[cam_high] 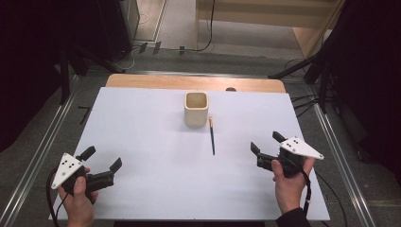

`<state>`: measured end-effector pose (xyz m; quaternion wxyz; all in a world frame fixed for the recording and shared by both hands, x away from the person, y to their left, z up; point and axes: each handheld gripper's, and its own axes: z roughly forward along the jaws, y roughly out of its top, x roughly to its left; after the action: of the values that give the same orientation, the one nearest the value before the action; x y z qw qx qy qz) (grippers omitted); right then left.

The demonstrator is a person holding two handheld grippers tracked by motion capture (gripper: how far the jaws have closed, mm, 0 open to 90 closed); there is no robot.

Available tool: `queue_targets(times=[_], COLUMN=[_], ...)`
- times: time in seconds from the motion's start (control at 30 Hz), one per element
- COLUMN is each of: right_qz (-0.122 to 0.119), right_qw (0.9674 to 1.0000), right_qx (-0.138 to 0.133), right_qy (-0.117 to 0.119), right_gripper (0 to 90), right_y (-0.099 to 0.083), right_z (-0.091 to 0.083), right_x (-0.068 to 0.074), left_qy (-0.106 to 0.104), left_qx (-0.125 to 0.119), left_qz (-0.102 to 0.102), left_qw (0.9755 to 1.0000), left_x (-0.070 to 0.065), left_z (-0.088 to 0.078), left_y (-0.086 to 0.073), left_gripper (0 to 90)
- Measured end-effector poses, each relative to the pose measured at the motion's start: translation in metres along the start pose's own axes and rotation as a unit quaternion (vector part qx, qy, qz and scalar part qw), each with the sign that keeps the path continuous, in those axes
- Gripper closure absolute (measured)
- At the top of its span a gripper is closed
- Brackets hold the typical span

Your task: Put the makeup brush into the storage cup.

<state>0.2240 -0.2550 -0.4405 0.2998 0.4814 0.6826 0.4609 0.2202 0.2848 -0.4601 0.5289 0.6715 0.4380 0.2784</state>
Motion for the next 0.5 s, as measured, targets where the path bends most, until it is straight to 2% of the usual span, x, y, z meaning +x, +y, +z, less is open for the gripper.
queue_targets(times=[0.17,0.5], right_qz=[-0.015,-0.022], right_qw=[0.9998,0.9991], right_qx=[0.008,0.021], right_qy=[0.012,0.029], right_gripper=[14.1,14.1], right_y=[0.015,0.04], right_z=[0.015,0.044], right_x=[0.01,0.024], left_qy=[0.005,0.004], left_qx=[0.001,-0.002], left_qz=[0.01,0.003], left_qw=[0.9999,1.0], left_x=[-0.001,0.0], left_z=[-0.001,-0.002], left_y=[0.0,0.001], left_gripper=[0.0,0.0])
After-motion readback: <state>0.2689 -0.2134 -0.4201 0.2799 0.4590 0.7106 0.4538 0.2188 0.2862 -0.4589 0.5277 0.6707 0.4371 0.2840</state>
